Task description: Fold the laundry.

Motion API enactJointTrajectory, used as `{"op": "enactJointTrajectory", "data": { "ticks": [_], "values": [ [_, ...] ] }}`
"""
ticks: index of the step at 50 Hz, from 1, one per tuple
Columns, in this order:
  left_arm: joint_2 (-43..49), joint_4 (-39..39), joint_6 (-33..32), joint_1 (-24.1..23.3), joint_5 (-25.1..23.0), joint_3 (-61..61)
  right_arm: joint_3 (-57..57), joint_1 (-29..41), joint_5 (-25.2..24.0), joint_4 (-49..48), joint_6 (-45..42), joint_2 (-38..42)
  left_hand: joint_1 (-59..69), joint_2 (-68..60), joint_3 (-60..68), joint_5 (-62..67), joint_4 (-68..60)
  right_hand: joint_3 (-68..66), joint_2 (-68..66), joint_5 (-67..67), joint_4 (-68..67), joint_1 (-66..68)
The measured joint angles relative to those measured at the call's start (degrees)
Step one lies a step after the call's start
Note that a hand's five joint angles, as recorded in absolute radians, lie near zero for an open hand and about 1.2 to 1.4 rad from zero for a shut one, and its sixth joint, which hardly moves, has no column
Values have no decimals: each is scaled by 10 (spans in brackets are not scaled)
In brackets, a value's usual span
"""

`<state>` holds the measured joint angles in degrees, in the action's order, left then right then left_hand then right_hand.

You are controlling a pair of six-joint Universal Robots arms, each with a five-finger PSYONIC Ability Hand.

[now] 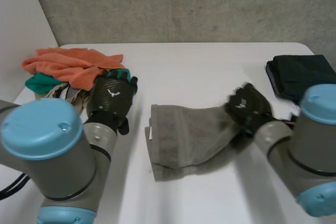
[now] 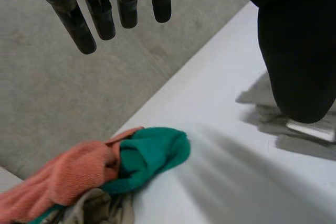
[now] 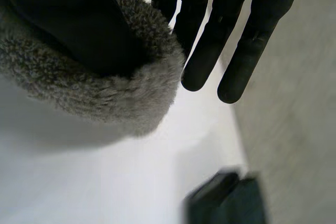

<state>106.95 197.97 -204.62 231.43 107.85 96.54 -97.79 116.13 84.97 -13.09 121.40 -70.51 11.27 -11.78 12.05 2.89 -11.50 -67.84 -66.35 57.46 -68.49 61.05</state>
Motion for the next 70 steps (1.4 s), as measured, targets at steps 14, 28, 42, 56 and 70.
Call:
{"op": "enactJointTrajectory", "data": {
  "ticks": [14, 28, 42, 56, 70],
  "values": [
    [-39, 3, 2, 42, -7, 35, 67, 223, -95, -51, -123, 144, 0, 0, 0, 0, 0, 339, 333, -328, 345, -297],
    [-33, 35, 65, 39, -115, -9, -7, 119, -101, -63, 351, -50, 0, 0, 0, 0, 0, 561, 545, -545, 567, -482],
    [101, -36, 192, -57, -149, -133, 34, -50, -102, 118, 555, -46, 0, 0, 0, 0, 0, 561, 545, -545, 567, -482],
    [175, -141, 176, -69, 30, -141, 147, -2, -142, 165, 535, 154, 0, 0, 0, 0, 0, 561, 545, -545, 567, -482],
    [144, -137, 135, -45, -55, -144, 132, 43, -43, 144, 393, 122, 0, 0, 0, 0, 0, 561, 545, -546, 567, -487]
  ]
}}
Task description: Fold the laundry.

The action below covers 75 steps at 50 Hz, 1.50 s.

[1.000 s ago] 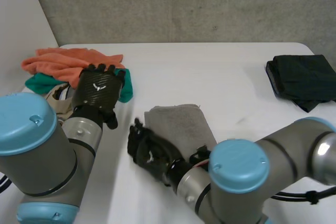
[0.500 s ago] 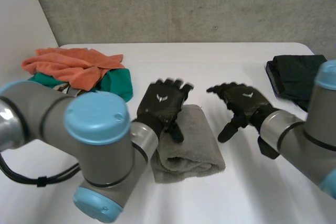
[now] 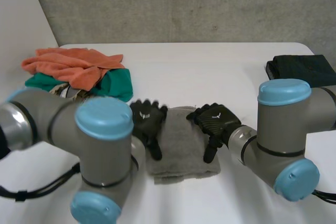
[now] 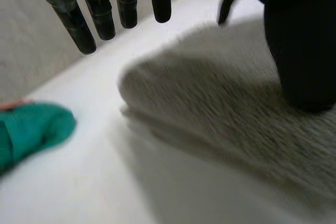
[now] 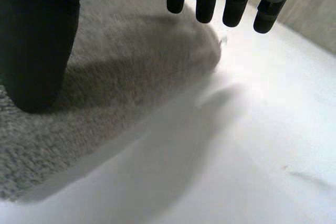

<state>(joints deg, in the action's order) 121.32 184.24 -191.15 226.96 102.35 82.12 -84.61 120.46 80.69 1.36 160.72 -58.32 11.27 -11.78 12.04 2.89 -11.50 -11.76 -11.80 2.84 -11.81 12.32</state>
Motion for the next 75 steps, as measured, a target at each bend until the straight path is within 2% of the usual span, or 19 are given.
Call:
{"op": "enactJointTrajectory", "data": {
  "ticks": [3, 6, 8, 12, 15, 18, 30, 35, 41, 48, 50, 53, 55, 60, 67, 75],
  "values": [
    [-27, -1, -2, 24, -46, -23, -43, 19, 16, -31, -11, -48, 0, 0, 0, 0, 0, 0, 0, 0, 0, 0],
    [-62, -3, -4, 55, -137, -56, -116, 42, 22, -92, -14, -100, 0, 0, 0, 0, 0, 0, 0, 0, 0, 0],
    [-72, -4, -4, 63, -175, -68, -147, 52, 22, -120, -16, -111, 0, 0, 0, 0, 0, 0, 0, 0, 0, 0],
    [-86, -19, -2, 80, -271, -95, -199, 76, 25, -180, -28, -113, 0, 0, 0, 0, 0, 0, 0, 0, 0, 0],
    [-89, -42, 0, 85, -321, -113, -216, 87, 33, -215, -44, -94, 0, 0, 0, 0, 0, 0, 0, 0, 0, 0],
    [-87, -59, 1, 87, -345, -123, -220, 93, 42, -240, -60, -71, 0, 0, 0, 0, 0, 0, 0, 0, 0, 0],
    [-76, -71, 2, 86, -348, -121, -202, 90, 51, -330, -79, 4, 0, 0, 0, 0, 0, -8, -7, 2, -8, 4],
    [-76, -70, 3, 86, -347, -119, -196, 89, 47, -348, -79, 10, 0, 0, 0, 0, 0, -108, -110, 38, -108, 104],
    [-76, -70, 3, 86, -346, -118, -178, 88, 44, -356, -78, 10, 0, 0, 0, 0, 0, -123, -120, 99, -125, 123],
    [-76, -70, 3, 86, -346, -117, -163, 88, 43, -356, -78, 13, 0, 0, 0, 0, 0, -127, -123, 107, -129, 126],
    [-76, -70, 3, 86, -346, -117, -158, 88, 43, -356, -77, 15, 0, 0, 0, 0, 0, -180, -175, 157, -181, 175],
    [-76, -70, 3, 86, -346, -116, -148, 88, 44, -357, -77, 19, 0, 0, 0, 0, 0, -418, -424, 373, -408, 394],
    [-76, -70, 3, 87, -346, -116, -140, 88, 44, -357, -77, 24, 0, 0, 0, 0, 0, -519, -526, 479, -519, 466],
    [-79, -71, 2, 88, -346, -116, -110, 81, 47, -358, -75, 26, 0, 0, 0, 0, 0, -539, -540, 495, -563, 468],
    [-90, -69, 2, 98, -345, -119, -45, 15, 44, -361, -68, 11, 0, 0, 0, 0, 0, -539, -540, 495, -565, 468],
    [-107, -68, 2, 108, -345, -126, 43, -103, 16, -405, -46, -5, 0, 0, 0, 0, 0, -544, -540, 505, -567, 468]
  ]
}}
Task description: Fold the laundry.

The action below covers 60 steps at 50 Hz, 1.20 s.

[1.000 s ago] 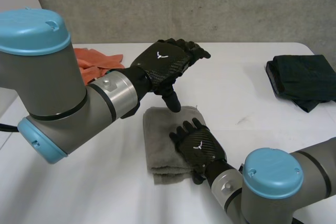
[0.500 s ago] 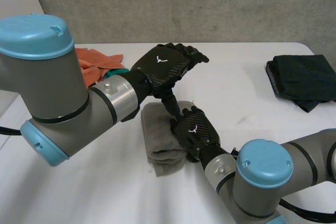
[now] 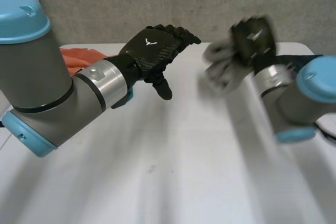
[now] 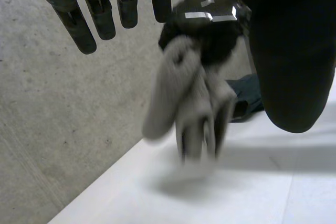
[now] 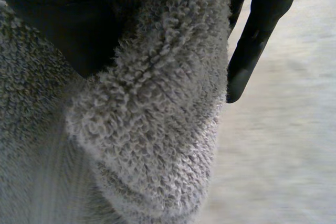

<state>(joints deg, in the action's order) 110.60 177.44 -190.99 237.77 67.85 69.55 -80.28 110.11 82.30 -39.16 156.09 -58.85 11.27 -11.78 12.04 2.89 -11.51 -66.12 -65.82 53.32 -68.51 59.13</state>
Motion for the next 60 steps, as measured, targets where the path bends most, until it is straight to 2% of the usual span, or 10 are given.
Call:
{"op": "enactJointTrajectory", "data": {
  "ticks": [8, 13, 20, 27, 31, 34, 43, 51, 55, 60],
  "values": [
    [-7, 0, 1, -1, 0, -1, 121, -148, -57, -81, 86, 63, 0, 0, 0, 0, 0, -1, 0, 3, -1, 0],
    [-7, 0, 1, -4, 0, 2, 205, -231, -116, -93, 114, 163, 0, 0, 0, 0, 0, -1, 0, 3, -1, 0],
    [0, 0, 1, -5, 0, 7, 272, -304, -192, -83, 114, 287, 0, 0, 0, 0, 0, -3, 0, 3, -1, 0],
    [6, 0, 1, -6, 4, 9, 273, -349, -225, -56, 108, 312, 0, 0, 0, 0, 0, -3, 0, 3, 0, 0],
    [7, 0, 1, -9, 5, 9, 233, -366, -230, -20, 101, 286, 0, 0, 0, 0, 0, 349, 363, -356, 354, -337],
    [6, 0, 1, -10, 5, 9, 201, -373, -229, 6, 89, 254, 0, 0, 0, 0, 0, 525, 529, -499, 541, -462],
    [-2, -1, 1, -21, 5, 8, 141, -413, -195, 101, 22, 116, 0, 0, 0, 0, 0, 542, 539, -505, 566, -463],
    [-23, 4, 5, -25, 16, 2, 166, -407, -64, 138, -39, 15, 0, 0, 0, 0, 0, 542, 539, -505, 566, -463],
    [-38, 13, 7, -14, 47, -7, 163, -349, -38, 136, -56, -25, 0, 0, 0, 0, 0, 542, 539, -505, 566, -463],
    [-46, 21, 0, 35, 121, -34, 118, -233, -69, 137, -64, -72, 0, 0, 0, 0, 0, 542, 539, -505, 566, -463]
  ]
}}
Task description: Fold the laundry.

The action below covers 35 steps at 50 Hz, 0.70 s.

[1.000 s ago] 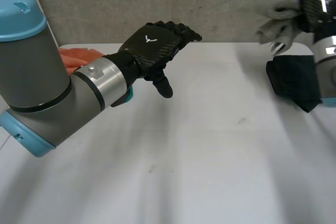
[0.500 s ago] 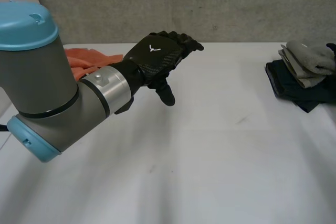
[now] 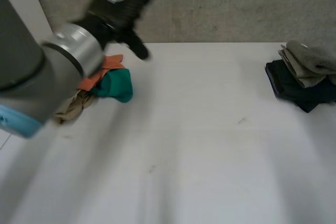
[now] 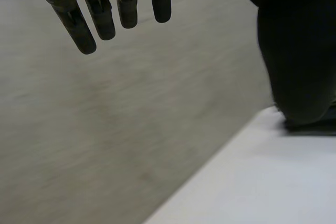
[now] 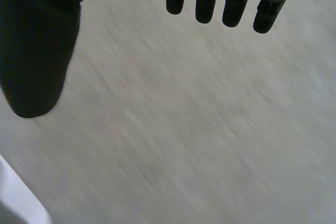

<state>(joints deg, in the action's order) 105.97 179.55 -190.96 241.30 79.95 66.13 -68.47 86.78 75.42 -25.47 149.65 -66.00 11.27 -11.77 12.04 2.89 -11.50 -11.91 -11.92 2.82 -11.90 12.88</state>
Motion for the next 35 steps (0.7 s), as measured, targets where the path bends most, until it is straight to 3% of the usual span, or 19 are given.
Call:
{"op": "enactJointTrajectory", "data": {
  "ticks": [4, 8, 14, 19, 24, 27, 29, 31, 35],
  "values": [
    [17, 1, -35, 74, 43, -19, -67, 84, -51, 25, -2, -29, 0, 0, 0, 0, 0, 0, 0, 0, 0, 0],
    [68, 6, -113, 149, 51, -37, -142, 133, -84, 70, -6, -49, 0, 0, 0, 0, 0, 0, 0, 0, 0, 0],
    [198, 28, -230, 215, 6, -93, -245, 155, -94, 125, -41, -57, 37, -30, 28, 20, -33, 0, 0, 0, 0, 0],
    [304, 40, -264, 253, -51, -159, -311, 155, -93, 137, -87, -57, 98, -90, 86, 82, -95, 0, 0, 0, 0, 0],
    [378, 42, -264, 271, -75, -211, -354, 149, -92, 135, -109, -58, 155, -142, 139, 132, -145, 0, 0, 0, 0, 0],
    [398, 41, -261, 272, -77, -226, -366, 148, -92, 134, -113, -59, 326, -293, 289, 271, -296, 0, 0, 0, 0, 0],
    [402, 41, -260, 270, -76, -230, -369, 147, -92, 133, -114, -59, 480, -475, 469, 442, -479, 0, 0, 0, 0, 0],
    [398, 41, -257, 264, -74, -232, -369, 146, -92, 133, -114, -60, 496, -549, 538, 504, -553, 0, 0, 0, 0, 0],
    [363, 42, -243, 244, -64, -224, -366, 143, -92, 132, -113, -65, 496, -559, 549, 513, -569, 0, 0, 0, 0, 0]
  ]
}}
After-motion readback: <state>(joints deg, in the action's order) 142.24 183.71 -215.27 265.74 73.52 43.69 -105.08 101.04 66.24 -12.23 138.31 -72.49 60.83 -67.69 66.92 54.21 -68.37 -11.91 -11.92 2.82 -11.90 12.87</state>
